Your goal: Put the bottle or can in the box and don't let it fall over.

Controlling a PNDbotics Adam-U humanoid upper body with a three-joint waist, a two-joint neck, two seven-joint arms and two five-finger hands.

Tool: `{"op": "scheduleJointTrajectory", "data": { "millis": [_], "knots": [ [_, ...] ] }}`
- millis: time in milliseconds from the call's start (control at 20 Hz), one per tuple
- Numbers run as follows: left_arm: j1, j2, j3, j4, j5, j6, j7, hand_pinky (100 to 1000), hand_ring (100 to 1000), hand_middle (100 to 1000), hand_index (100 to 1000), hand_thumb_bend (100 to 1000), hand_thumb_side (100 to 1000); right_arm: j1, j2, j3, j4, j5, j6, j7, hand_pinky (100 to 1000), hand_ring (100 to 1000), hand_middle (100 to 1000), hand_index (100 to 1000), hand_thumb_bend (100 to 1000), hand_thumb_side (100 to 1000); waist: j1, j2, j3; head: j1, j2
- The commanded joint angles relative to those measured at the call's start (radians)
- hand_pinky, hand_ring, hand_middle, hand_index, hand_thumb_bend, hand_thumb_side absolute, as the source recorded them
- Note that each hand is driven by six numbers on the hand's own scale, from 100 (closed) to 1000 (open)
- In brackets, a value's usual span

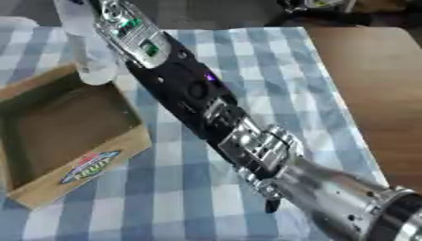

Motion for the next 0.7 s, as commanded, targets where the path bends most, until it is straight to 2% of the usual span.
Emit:
{"op": "scheduleJointTrajectory", "data": {
  "millis": [50, 350, 550, 600, 650, 700],
  "knots": [
    [-0.012, 0.014, 0.016, -0.018, 0.000, 0.000, 0.010, 453, 667, 718, 679, 100, 590, -0.027, 0.003, 0.008, -0.040, -0.042, 0.010, -0.031, 905, 885, 672, 121, 100, 470, 0.005, -0.024, 0.008, -0.014, 0.001],
    [-0.018, 0.006, 0.020, -0.018, -0.002, -0.004, 0.016, 456, 670, 719, 679, 100, 591, -0.001, 0.035, 0.015, -0.029, -0.135, -0.002, -0.067, 903, 968, 738, 130, 100, 470, 0.002, -0.017, 0.017, -0.019, -0.005],
    [-0.022, -0.001, 0.026, -0.018, -0.005, -0.016, 0.035, 462, 672, 719, 678, 100, 592, 0.030, 0.060, 0.010, 0.012, -0.178, -0.034, -0.074, 890, 1000, 904, 144, 100, 470, 0.000, -0.006, 0.024, -0.023, -0.014],
    [-0.023, -0.001, 0.026, -0.018, -0.006, -0.019, 0.038, 460, 672, 718, 678, 100, 592, 0.037, 0.066, 0.009, 0.027, -0.189, -0.046, -0.068, 888, 1000, 915, 159, 100, 394, -0.001, -0.003, 0.025, -0.025, -0.016],
    [-0.024, -0.002, 0.026, -0.018, -0.006, -0.021, 0.039, 460, 672, 718, 678, 100, 592, 0.043, 0.071, 0.009, 0.042, -0.196, -0.058, -0.058, 891, 1000, 940, 177, 100, 470, -0.002, -0.001, 0.027, -0.026, -0.020],
    [-0.024, -0.002, 0.026, -0.018, -0.007, -0.022, 0.040, 460, 672, 718, 678, 100, 591, 0.052, 0.075, 0.011, 0.056, -0.200, -0.068, -0.042, 898, 1000, 980, 202, 100, 470, -0.003, 0.001, 0.027, -0.026, -0.022]
  ]
}}
